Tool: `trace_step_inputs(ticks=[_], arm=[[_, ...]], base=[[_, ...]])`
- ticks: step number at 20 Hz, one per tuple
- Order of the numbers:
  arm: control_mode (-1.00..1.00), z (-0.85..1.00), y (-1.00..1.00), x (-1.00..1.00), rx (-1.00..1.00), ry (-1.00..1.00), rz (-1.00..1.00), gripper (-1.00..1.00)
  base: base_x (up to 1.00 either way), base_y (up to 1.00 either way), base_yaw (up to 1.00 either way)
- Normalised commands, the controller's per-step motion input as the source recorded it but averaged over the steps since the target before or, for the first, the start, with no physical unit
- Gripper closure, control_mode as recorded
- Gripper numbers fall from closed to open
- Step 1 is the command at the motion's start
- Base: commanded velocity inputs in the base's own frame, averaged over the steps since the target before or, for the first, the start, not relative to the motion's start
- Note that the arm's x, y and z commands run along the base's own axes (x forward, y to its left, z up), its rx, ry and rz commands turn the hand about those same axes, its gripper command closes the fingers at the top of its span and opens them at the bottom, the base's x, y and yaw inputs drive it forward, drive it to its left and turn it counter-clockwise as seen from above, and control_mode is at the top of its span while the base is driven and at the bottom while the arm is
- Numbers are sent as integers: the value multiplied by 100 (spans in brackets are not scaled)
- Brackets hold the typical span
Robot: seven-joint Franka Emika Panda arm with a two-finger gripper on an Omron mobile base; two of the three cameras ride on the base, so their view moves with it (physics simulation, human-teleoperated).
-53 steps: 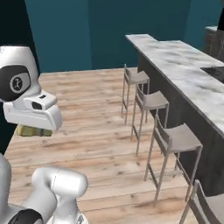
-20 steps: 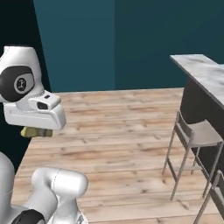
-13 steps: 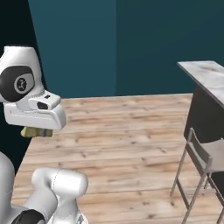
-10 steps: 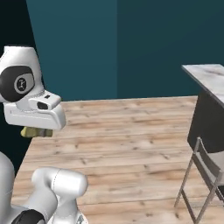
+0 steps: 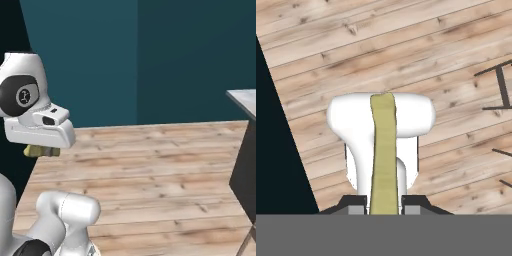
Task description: Pick the egg and butter from the fridge and place them by the bowl for mixing.
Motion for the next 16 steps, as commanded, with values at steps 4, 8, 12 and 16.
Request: trace_step_inputs(ticks=[4, 8, 12, 16], arm=[[100, 0, 0, 0, 0, 0, 0, 100], [100, 0, 0, 0, 0, 0, 0, 100], [100, 0, 0, 0, 0, 0, 0, 100], [100, 0, 0, 0, 0, 0, 0, 100]], base=[[100, 54, 0], [100, 56, 0], [100, 60, 0], [100, 83, -15]])
